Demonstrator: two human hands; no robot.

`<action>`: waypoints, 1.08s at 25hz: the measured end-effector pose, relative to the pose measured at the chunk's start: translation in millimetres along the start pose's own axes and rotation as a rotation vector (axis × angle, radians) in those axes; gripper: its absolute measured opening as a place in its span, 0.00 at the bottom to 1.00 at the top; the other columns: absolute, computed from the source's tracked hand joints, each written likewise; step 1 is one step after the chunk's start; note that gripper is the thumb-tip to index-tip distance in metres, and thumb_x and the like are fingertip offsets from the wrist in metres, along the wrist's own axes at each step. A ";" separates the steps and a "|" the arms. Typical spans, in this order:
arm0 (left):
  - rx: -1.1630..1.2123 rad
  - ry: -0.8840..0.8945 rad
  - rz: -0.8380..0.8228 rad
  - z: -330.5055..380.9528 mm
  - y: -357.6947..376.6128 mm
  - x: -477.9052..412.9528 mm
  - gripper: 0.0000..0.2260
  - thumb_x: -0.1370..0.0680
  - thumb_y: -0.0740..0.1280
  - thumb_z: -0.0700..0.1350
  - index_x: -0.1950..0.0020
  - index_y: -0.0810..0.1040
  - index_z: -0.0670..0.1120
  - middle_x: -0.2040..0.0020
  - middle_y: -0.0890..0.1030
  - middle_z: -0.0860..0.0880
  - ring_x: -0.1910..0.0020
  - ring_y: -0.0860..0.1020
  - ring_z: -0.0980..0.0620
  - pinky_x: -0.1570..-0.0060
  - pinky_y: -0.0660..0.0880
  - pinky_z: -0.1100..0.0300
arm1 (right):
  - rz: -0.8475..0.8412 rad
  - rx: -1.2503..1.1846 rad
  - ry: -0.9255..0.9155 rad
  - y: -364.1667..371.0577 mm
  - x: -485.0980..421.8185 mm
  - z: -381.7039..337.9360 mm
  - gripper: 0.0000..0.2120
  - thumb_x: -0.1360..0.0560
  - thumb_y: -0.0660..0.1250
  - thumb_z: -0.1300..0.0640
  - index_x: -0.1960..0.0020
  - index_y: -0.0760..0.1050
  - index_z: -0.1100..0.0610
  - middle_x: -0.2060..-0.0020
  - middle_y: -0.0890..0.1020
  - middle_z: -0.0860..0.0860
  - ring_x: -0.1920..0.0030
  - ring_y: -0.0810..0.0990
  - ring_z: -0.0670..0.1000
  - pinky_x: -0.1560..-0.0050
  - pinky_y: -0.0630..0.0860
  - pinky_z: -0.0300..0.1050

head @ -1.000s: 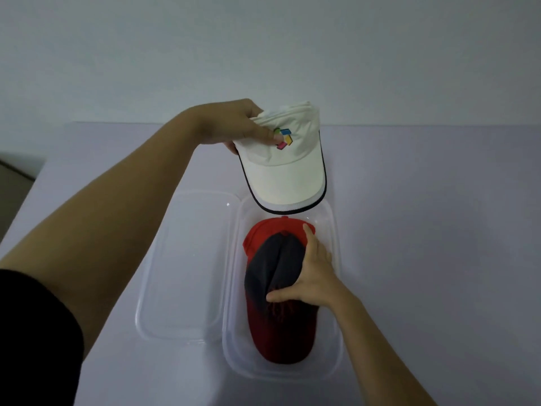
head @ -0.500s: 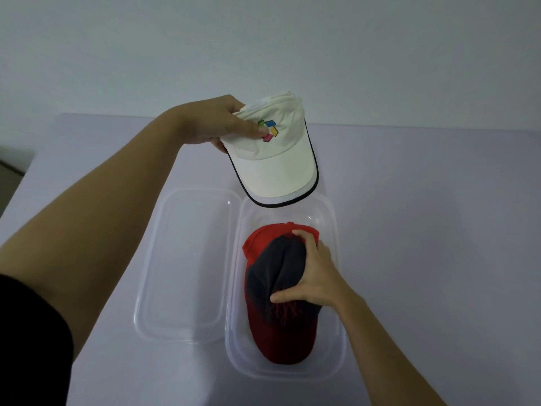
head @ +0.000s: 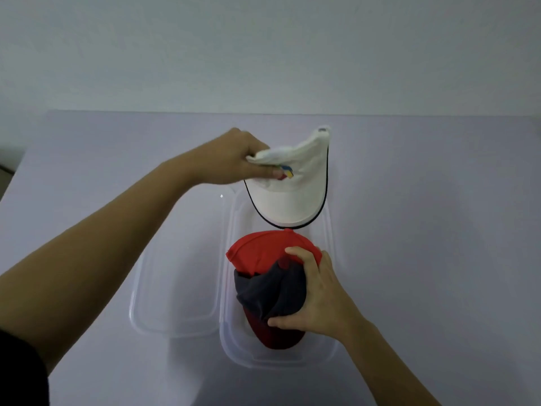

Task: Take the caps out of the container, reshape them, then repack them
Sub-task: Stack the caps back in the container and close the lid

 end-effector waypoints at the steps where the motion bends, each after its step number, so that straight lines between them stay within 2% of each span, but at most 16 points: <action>1: -0.030 0.023 -0.022 5.4 9.7 -1.2 0.08 0.27 0.70 0.55 0.63 0.81 0.52 0.76 0.74 0.55 0.74 0.67 0.60 0.71 0.63 0.69 | 0.003 0.005 -0.008 0.1 0.8 -0.1 0.51 0.46 0.79 0.40 0.40 0.43 0.26 0.43 0.53 0.41 0.40 0.62 0.47 0.35 0.67 0.44; 2: -0.056 0.041 -0.042 8.8 18.9 -2.3 0.06 0.26 0.69 0.53 0.62 0.81 0.55 0.77 0.74 0.57 0.74 0.69 0.59 0.71 0.63 0.69 | 0.006 0.010 -0.018 0.4 1.4 -1.1 0.51 0.46 0.79 0.40 0.39 0.44 0.27 0.43 0.53 0.41 0.40 0.62 0.46 0.35 0.66 0.43; 4: -0.107 0.067 -0.100 9.6 38.8 -4.7 0.08 0.25 0.68 0.54 0.56 0.83 0.51 0.76 0.74 0.58 0.74 0.70 0.60 0.70 0.64 0.69 | 0.018 0.023 -0.040 1.0 2.5 -3.0 0.51 0.46 0.79 0.40 0.38 0.44 0.29 0.43 0.54 0.42 0.41 0.61 0.45 0.36 0.65 0.40; 6: -0.120 0.040 -0.197 0.3 60.6 -5.3 0.09 0.25 0.68 0.55 0.56 0.83 0.51 0.77 0.74 0.59 0.74 0.71 0.61 0.69 0.63 0.69 | 0.029 0.030 -0.062 1.3 4.4 -4.6 0.51 0.46 0.79 0.39 0.39 0.44 0.29 0.42 0.54 0.42 0.41 0.60 0.44 0.36 0.64 0.39; 9: 0.003 -0.071 -0.384 -19.9 93.3 -2.6 0.09 0.27 0.69 0.56 0.66 0.80 0.59 0.77 0.72 0.60 0.74 0.67 0.59 0.70 0.62 0.68 | 0.030 0.001 -0.070 0.7 7.1 -4.2 0.50 0.45 0.79 0.39 0.39 0.44 0.29 0.41 0.52 0.39 0.38 0.58 0.44 0.34 0.64 0.41; 12: 0.173 -0.259 -0.500 -48.6 116.1 -2.0 0.07 0.27 0.71 0.55 0.63 0.82 0.55 0.70 0.75 0.60 0.67 0.71 0.61 0.61 0.67 0.70 | -0.018 -0.029 -0.021 -1.4 4.3 -1.4 0.50 0.46 0.79 0.40 0.41 0.44 0.25 0.41 0.51 0.34 0.37 0.59 0.44 0.33 0.66 0.44; 14: 0.219 -0.351 -0.527 -65.4 128.3 -4.8 0.08 0.27 0.71 0.55 0.61 0.82 0.51 0.64 0.77 0.54 0.61 0.75 0.56 0.55 0.71 0.62 | -0.027 -0.044 0.033 -6.4 -3.0 2.2 0.52 0.46 0.79 0.40 0.38 0.45 0.28 0.36 0.52 0.36 0.36 0.61 0.45 0.34 0.67 0.45; 17: 0.285 -0.475 -0.425 -84.8 134.9 -13.2 0.15 0.30 0.69 0.54 0.52 0.81 0.44 0.56 0.81 0.48 0.56 0.79 0.49 0.55 0.77 0.54 | 0.023 -0.076 0.109 -18.7 -18.5 11.3 0.56 0.48 0.79 0.39 0.32 0.47 0.35 0.31 0.54 0.43 0.31 0.61 0.50 0.33 0.67 0.50; 19: 0.326 -0.458 -0.287 -86.2 124.9 -21.8 0.16 0.33 0.64 0.53 0.53 0.78 0.42 0.58 0.78 0.49 0.58 0.75 0.50 0.58 0.72 0.57 | 0.008 -0.073 0.145 -20.2 -26.5 18.3 0.58 0.48 0.79 0.38 0.30 0.44 0.35 0.29 0.53 0.46 0.29 0.60 0.54 0.32 0.66 0.54; 21: 0.193 -0.367 -0.236 -80.3 115.6 -27.2 0.11 0.28 0.62 0.51 0.54 0.75 0.45 0.60 0.75 0.53 0.58 0.72 0.51 0.61 0.67 0.60 | -0.045 -0.041 0.156 -14.9 -30.1 23.4 0.60 0.47 0.78 0.36 0.29 0.40 0.34 0.27 0.49 0.47 0.27 0.57 0.55 0.31 0.64 0.57; 23: -0.026 -0.303 -0.217 -77.7 110.8 -29.1 0.08 0.23 0.63 0.49 0.50 0.75 0.45 0.57 0.77 0.51 0.54 0.73 0.49 0.59 0.67 0.60 | -0.065 -0.057 0.163 -10.7 -31.3 26.8 0.60 0.47 0.77 0.35 0.29 0.38 0.34 0.27 0.46 0.45 0.26 0.55 0.56 0.30 0.63 0.59; 25: -0.095 -0.264 -0.165 -75.1 107.5 -25.3 0.14 0.21 0.63 0.49 0.37 0.74 0.47 0.45 0.79 0.48 0.45 0.75 0.47 0.49 0.69 0.59 | 0.000 -0.155 0.118 -18.1 -32.8 22.6 0.53 0.40 0.73 0.35 0.27 0.43 0.38 0.29 0.49 0.44 0.27 0.56 0.54 0.29 0.63 0.57; 27: -0.018 -0.256 0.004 -70.4 87.0 -15.0 0.20 0.22 0.64 0.48 0.30 0.69 0.48 0.37 0.77 0.47 0.41 0.75 0.49 0.44 0.68 0.62 | 0.214 -0.206 0.010 -49.2 -36.6 19.6 0.36 0.28 0.66 0.41 0.26 0.53 0.47 0.31 0.58 0.47 0.29 0.61 0.50 0.30 0.63 0.50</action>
Point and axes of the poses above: each hand's wrist, its own x-axis away from the middle knuckle, its own y-axis out of the palm, z = x × y, the point moved 10 cm from there along -x, towards the middle knuckle
